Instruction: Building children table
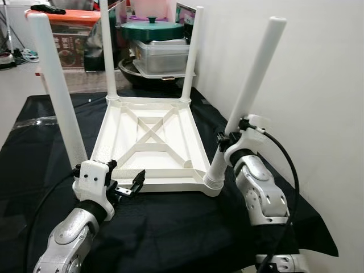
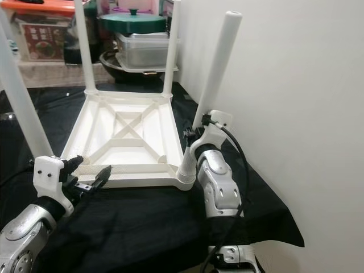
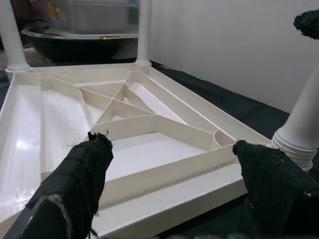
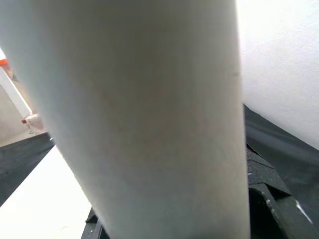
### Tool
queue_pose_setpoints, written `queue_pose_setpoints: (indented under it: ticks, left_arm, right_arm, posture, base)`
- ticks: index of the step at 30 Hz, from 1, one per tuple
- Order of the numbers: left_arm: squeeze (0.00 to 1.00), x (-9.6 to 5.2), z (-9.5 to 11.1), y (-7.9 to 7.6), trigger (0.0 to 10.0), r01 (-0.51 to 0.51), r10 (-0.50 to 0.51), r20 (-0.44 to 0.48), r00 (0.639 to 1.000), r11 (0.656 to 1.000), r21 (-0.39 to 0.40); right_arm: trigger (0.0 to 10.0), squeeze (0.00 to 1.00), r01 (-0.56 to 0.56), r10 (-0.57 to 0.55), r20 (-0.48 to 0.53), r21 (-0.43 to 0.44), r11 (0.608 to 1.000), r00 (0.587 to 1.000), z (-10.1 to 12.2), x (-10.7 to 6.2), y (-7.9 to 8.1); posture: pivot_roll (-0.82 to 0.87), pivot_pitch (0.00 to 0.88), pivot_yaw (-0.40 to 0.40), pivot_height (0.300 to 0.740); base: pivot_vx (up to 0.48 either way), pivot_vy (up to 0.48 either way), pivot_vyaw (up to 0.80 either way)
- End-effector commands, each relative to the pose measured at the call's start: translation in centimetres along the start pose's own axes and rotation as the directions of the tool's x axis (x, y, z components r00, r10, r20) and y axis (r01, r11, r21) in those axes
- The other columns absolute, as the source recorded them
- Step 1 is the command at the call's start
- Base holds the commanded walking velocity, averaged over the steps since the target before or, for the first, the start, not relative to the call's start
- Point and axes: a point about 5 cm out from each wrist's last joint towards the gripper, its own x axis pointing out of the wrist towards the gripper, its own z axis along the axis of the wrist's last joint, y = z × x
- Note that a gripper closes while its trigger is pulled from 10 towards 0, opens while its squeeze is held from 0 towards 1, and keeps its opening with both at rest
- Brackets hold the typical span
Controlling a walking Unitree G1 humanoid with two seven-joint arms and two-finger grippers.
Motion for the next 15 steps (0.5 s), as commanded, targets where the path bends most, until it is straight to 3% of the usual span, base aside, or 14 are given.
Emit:
queue_pose_setpoints:
  ticks: [1, 2, 8, 10, 12, 14, 15]
  left_arm:
    - [0.0, 0.1, -0.2, 0.1, 10.0, -0.005, 0.005, -0.021, 1.0, 1.0, 0.008]
    - [0.0, 0.1, -0.3, 0.0, 10.0, -0.003, 0.003, -0.023, 1.0, 1.0, 0.007]
    - [0.0, 0.0, -0.3, 0.2, 10.0, 0.004, -0.004, -0.026, 1.0, 1.0, 0.013]
    - [0.0, 0.0, -0.3, 0.2, 10.0, 0.004, -0.004, -0.026, 1.0, 1.0, 0.013]
    - [0.0, 0.1, -0.1, 0.4, 10.0, 0.009, -0.009, -0.022, 1.0, 1.0, 0.02]
    - [0.0, 0.1, -0.1, 0.4, 10.0, 0.009, -0.009, -0.022, 1.0, 1.0, 0.02]
    - [0.0, 0.2, 0.0, 0.4, 10.0, 0.013, -0.012, -0.02, 1.0, 1.0, 0.022]
  right_arm:
    - [10.0, 0.25, 0.089, -0.081, -0.189, 0.035, 0.995, 0.979, -4.2, -0.7, -1.7]
    - [10.0, 1.0, 0.078, -0.066, -0.172, 0.063, 0.995, 0.983, -3.8, -0.7, -1.3]
    - [10.0, 1.0, -0.025, 0.029, -0.04, 0.107, 0.994, 0.999, -0.7, -0.6, 0.0]
    - [10.0, 1.0, -0.025, 0.029, -0.04, 0.107, 0.994, 0.999, -0.7, -0.6, 0.0]
    - [10.0, 1.0, -0.169, 0.165, 0.054, 0.069, 0.983, 0.985, 2.2, -0.7, 0.5]
    - [10.0, 1.0, -0.169, 0.165, 0.054, 0.069, 0.983, 0.985, 2.2, -0.7, 0.5]
    - [10.0, 1.0, -0.232, 0.228, 0.091, 0.036, 0.972, 0.97, 3.6, -1.0, 0.7]
  posture:
    - [0.03, 0.0, -0.05, 0.74]
    - [0.03, 0.0, -0.05, 0.74]
    - [0.02, 0.0, -0.044, 0.74]
    - [0.02, 0.0, -0.044, 0.74]
    - [0.01, 0.0, -0.036, 0.74]
    - [0.01, 0.0, -0.036, 0.74]
    - [0.0, 0.0, -0.034, 0.74]
  base:
    - [0.0, 0.0, 0.0]
    - [0.0, 0.0, 0.0]
    - [0.0, 0.0, 0.0]
    - [0.0, 0.0, 0.0]
    - [0.0, 0.0, 0.0]
    - [0.0, 0.0, 0.0]
    - [0.0, 0.0, 0.0]
